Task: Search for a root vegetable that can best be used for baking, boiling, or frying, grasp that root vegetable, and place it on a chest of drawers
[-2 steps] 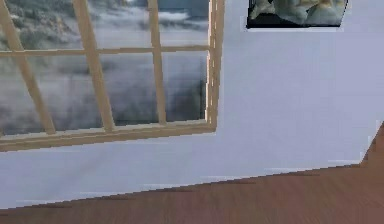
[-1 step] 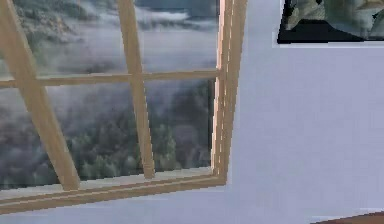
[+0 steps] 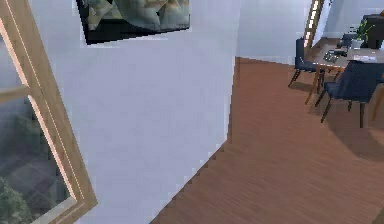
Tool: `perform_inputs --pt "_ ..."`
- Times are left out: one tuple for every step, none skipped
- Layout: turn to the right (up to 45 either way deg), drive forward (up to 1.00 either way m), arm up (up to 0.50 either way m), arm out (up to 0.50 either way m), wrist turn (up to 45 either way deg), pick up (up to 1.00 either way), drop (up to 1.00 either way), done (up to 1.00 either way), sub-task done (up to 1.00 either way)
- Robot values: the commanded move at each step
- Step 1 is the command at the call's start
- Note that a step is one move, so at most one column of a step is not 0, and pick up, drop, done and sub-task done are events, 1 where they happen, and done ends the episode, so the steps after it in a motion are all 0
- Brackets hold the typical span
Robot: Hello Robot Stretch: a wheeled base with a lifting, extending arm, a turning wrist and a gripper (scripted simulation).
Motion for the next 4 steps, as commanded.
perform_inputs --pt "12.0 0.00 0.00 0.00 0.0 0.00 0.00 0.00 0.00" --pt "0.0 0.80 0.00 0.00 0.0 0.00 0.00 0.00 0.00" --pt "12.0 0.00 0.00 0.00 0.0 0.00 0.00 0.00 0.00" --pt "0.0 1.00 0.00 0.00 0.0 0.00 0.00 0.00 0.00"
